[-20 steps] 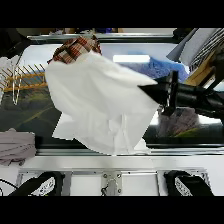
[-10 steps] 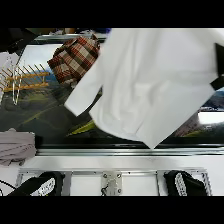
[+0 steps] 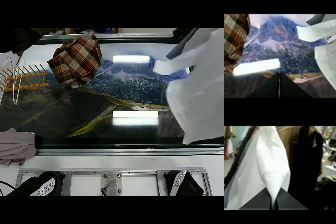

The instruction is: Fold the clothes and pants, and hang the long-sleeved shirts on hangers.

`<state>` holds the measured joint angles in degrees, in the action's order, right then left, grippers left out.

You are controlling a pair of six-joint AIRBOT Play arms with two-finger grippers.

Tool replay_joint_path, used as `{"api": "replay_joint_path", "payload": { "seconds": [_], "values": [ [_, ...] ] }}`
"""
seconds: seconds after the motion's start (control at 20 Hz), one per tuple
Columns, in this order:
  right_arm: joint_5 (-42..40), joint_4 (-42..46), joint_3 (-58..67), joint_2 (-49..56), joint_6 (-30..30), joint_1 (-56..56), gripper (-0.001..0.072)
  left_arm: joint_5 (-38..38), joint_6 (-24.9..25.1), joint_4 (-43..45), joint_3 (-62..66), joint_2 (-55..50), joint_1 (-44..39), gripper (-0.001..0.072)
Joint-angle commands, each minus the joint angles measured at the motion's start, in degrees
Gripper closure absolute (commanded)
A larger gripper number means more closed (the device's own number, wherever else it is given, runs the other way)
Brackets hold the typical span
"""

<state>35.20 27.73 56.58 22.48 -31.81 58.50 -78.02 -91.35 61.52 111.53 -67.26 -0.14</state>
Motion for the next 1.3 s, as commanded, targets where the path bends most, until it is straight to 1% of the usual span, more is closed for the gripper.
{"api": "replay_joint_path", "payload": {
  "seconds": [0.0,0.05,0.1,0.25,0.6,0.7,0.95,1.25],
  "values": [
    [-3.17,16.00,0.07,-1.73,-18.01,6.80,0.0707,-0.42,1.18,0.00,0.07,-0.02,-0.04,0.0691],
    [-4.59,19.19,0.07,-1.73,-20.79,7.69,0.0708,-0.44,1.55,-0.02,0.07,-0.02,-0.04,0.0691],
    [-6.56,20.96,0.07,-1.66,-21.57,8.20,0.0707,-0.44,1.62,0.00,0.07,-0.02,-0.04,0.0691],
    [-13.16,21.14,0.07,-0.61,-21.62,8.37,0.0707,-0.44,2.10,-0.02,0.07,0.00,-0.04,0.0691],
    [-24.57,21.09,1.57,6.25,-21.62,8.37,0.0707,-1.18,2.08,-0.02,0.07,-0.02,-0.04,0.0691],
    [-26.32,20.83,3.26,8.87,-21.62,8.37,0.0707,-1.46,2.08,-0.04,0.07,0.00,-0.04,0.0691],
    [-26.40,19.63,9.35,14.51,-21.57,8.37,0.0707,-1.22,2.10,0.00,0.07,-0.02,-0.04,0.0691],
    [-27.10,19.65,12.15,16.02,-21.53,8.37,0.0707,-1.07,2.10,0.02,0.07,-0.02,-0.04,0.0691]
  ]
}}
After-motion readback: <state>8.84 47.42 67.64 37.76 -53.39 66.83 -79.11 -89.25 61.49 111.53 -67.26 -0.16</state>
